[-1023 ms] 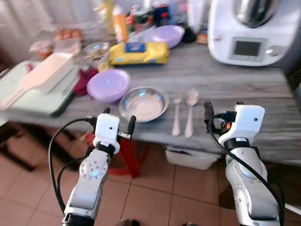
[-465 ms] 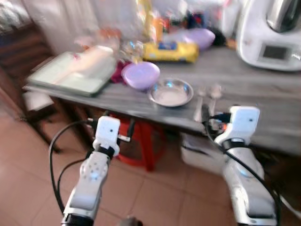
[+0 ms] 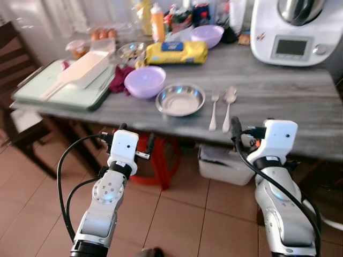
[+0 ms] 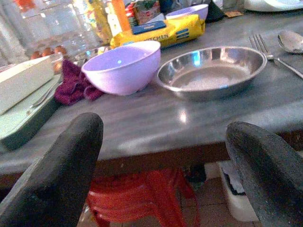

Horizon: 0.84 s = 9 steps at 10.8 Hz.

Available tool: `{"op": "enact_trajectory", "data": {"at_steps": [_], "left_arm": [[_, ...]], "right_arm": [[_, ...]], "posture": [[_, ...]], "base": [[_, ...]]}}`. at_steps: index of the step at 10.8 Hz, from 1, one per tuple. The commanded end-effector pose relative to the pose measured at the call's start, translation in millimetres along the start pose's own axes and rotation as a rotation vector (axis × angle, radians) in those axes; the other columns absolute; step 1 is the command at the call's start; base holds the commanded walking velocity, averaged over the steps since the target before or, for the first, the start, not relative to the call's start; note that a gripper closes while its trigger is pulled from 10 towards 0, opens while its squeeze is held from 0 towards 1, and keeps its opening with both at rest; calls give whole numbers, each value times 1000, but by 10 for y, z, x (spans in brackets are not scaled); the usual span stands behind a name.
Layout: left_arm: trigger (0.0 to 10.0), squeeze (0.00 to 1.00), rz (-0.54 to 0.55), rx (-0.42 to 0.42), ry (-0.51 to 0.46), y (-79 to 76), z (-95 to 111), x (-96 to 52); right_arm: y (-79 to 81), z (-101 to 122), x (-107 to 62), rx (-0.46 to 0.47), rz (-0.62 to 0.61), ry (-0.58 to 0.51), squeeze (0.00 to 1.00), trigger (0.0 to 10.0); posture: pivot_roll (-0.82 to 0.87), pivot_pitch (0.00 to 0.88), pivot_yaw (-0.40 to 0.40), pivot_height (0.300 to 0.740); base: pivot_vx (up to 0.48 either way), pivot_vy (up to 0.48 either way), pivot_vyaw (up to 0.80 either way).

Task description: Setting the table

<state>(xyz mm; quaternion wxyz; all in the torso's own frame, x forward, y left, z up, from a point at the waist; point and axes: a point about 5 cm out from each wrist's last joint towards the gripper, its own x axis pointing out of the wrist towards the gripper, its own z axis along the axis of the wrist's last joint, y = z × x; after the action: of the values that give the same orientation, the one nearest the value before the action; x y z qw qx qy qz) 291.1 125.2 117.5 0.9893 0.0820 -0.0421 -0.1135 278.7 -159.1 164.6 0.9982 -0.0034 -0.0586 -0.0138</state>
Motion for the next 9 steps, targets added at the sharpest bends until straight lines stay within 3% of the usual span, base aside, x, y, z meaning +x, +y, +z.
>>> {"op": "enact_trajectory", "data": {"at_steps": [1,9], "left_arm": [[10000,0,11,17,19,45,-41,-15],[10000,0,-3,24,24,57,-56,-19]], "right_arm": [[23,-2,11,3,4,-1,0,10000],[16,-34,21,14,-13,6,0,10000]], "posture": [[-84,63,104,740],[-79,65,110,740]], "base": [[-319,0,0],[-317,0,0]]}}
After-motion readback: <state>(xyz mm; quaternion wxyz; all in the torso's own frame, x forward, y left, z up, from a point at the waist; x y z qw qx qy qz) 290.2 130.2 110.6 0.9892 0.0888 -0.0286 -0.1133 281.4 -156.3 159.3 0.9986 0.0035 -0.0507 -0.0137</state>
